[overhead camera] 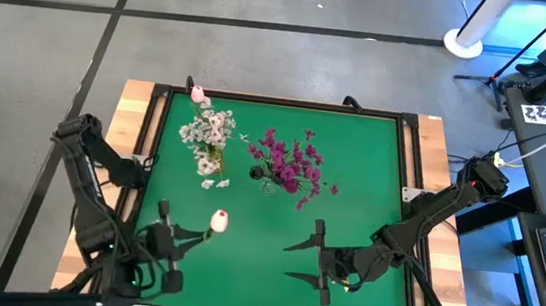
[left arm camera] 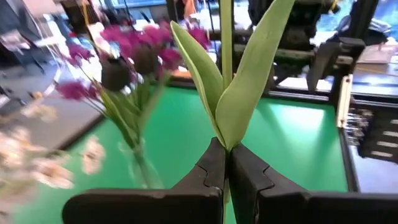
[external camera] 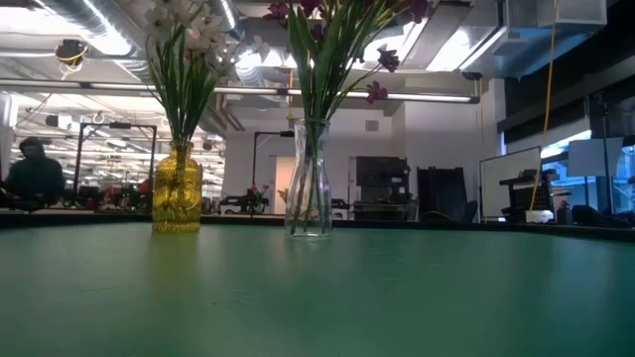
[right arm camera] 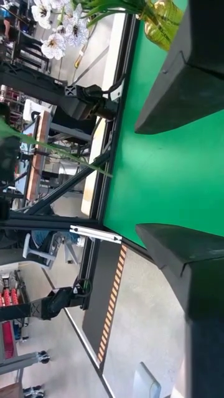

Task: Sort flowers into vase by color
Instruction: Put the pink tulip into the yellow vase

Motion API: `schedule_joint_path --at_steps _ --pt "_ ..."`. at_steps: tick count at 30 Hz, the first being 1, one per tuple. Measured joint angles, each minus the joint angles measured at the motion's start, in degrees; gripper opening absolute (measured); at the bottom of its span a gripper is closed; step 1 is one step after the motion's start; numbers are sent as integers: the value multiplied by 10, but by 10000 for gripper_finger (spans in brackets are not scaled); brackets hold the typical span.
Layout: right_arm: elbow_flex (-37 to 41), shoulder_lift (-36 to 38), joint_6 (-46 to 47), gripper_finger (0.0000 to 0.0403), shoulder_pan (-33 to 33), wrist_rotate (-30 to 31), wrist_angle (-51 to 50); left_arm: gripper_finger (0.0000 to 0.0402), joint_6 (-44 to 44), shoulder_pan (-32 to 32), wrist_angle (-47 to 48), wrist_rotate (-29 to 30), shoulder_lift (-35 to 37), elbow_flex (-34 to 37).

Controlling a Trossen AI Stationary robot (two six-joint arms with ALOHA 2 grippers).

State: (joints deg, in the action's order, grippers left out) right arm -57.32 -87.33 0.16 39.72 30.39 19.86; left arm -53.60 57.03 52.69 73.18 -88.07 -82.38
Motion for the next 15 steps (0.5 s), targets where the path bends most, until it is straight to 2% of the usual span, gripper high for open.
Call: schedule_joint_path --at_steps 3,6,12,15 --pt "0 0 -5 246 0 0 0 2 28 -12 -84 -29 0 35" --pt "0 0 -5 246 0 0 1 2 99 -31 -214 -87 0 86" --pt "0 0 -5 246 0 0 1 2 303 -77 -595 -238 0 209" --pt "0 0 -5 246 0 0 0 2 423 -88 -754 -258 0 243"
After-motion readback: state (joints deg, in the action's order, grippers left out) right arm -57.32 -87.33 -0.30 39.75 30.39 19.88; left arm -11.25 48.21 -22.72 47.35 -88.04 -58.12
